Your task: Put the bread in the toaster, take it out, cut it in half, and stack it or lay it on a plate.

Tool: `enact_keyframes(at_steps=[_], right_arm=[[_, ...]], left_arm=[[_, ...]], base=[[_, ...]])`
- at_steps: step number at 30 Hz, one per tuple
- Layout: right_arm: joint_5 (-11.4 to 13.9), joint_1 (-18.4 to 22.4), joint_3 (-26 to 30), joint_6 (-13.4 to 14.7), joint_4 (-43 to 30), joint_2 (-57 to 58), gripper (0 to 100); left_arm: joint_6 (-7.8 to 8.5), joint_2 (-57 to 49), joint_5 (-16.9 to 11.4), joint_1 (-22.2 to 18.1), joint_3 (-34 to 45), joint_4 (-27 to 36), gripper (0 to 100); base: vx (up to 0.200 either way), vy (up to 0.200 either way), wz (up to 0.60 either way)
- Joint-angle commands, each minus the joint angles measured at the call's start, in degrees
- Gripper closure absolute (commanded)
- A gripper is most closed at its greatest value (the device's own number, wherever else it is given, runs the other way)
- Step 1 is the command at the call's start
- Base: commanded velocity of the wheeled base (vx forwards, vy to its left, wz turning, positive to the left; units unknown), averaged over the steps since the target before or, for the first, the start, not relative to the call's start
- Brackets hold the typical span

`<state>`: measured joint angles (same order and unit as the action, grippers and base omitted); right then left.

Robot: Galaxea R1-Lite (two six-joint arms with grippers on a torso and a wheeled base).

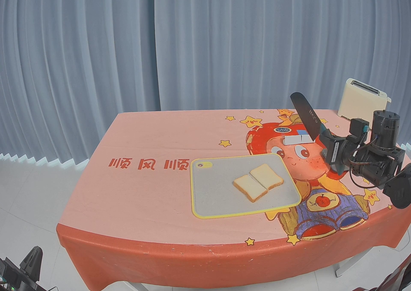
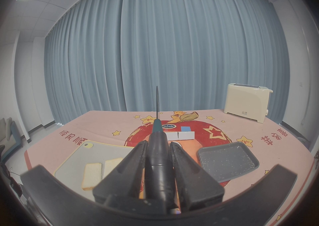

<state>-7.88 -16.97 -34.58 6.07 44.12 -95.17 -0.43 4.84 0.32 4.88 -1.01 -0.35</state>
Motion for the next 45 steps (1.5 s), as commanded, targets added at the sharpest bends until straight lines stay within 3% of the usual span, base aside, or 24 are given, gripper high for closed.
enact_keyframes(at_steps=[1, 7, 45], right_arm=[[0.1, 1.4, -0.3, -0.1, -0.1, -0.9, 100], [1.5, 3.0, -0.8, -0.2, 0.0, -2.1, 100], [1.5, 6.7, -0.8, -1.4, -0.4, -9.2, 100]], left_arm=[[-0.01, 0.1, 0.0, 0.0, 1.0, -0.1, 100], [-0.01, 0.1, 0.0, 0.0, 1.0, 0.0, 100], [-0.01, 0.1, 0.0, 0.0, 1.0, -0.1, 100]], base=[[0.000, 0.000, 0.00], [0.000, 0.000, 0.00], [0.000, 0.000, 0.00]])
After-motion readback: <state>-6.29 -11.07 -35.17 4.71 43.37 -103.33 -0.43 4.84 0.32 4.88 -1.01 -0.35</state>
